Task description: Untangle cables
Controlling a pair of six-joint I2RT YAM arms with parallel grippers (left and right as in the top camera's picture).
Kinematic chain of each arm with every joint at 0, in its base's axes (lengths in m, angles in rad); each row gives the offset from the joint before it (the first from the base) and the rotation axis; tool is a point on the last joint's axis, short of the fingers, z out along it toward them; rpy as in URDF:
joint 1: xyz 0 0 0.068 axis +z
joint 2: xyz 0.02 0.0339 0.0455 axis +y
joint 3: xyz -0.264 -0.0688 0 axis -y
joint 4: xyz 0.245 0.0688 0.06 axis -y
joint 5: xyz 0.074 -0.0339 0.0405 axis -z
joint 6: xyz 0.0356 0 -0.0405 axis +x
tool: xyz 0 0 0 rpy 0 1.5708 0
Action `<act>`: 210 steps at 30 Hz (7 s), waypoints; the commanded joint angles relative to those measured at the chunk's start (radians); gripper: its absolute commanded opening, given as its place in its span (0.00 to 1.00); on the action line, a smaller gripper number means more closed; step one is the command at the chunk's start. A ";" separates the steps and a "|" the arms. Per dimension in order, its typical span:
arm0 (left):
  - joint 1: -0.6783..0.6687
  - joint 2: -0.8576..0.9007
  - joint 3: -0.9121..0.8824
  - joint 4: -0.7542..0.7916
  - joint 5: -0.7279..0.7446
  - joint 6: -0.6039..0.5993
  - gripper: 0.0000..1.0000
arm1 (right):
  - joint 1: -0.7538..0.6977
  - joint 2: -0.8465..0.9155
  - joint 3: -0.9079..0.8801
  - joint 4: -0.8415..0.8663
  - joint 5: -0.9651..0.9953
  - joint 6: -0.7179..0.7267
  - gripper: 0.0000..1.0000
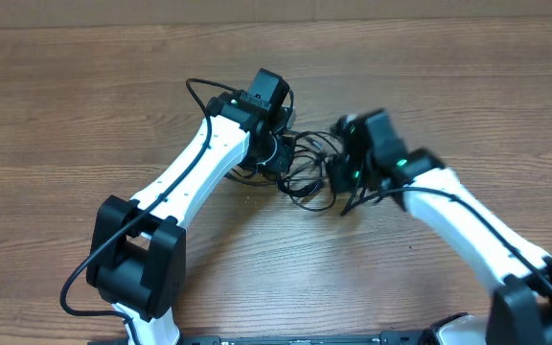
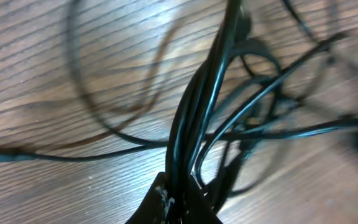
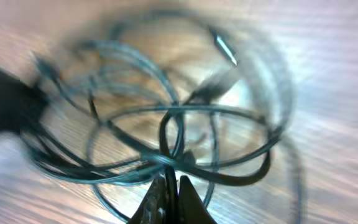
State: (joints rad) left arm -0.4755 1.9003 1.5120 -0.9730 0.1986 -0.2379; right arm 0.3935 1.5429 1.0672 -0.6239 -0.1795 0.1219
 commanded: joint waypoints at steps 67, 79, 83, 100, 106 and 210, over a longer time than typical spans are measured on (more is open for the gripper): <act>0.213 -0.003 -0.022 0.056 0.290 -0.040 0.14 | -0.046 0.174 -0.105 0.112 -0.108 0.166 0.04; -0.008 -0.002 -0.048 0.051 0.109 -0.168 0.47 | -0.046 0.174 -0.105 0.113 -0.163 0.219 0.04; -0.069 -0.002 -0.087 0.052 -0.022 -0.295 0.50 | -0.046 0.174 -0.105 0.113 -0.163 0.219 0.04; -0.088 -0.002 -0.294 0.372 -0.023 -0.497 0.39 | -0.046 0.174 -0.105 0.110 -0.151 0.219 0.04; -0.088 -0.002 -0.300 0.375 -0.025 -0.526 0.40 | -0.046 0.174 -0.105 0.110 -0.078 0.219 0.08; 0.241 -0.158 -0.150 0.047 0.097 -0.129 0.46 | -0.043 0.242 0.246 -0.161 0.045 0.121 0.31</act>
State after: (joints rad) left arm -0.2325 1.7412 1.3598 -0.9199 0.3195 -0.3424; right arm 0.3561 1.8069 1.2804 -0.7403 -0.3119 0.2333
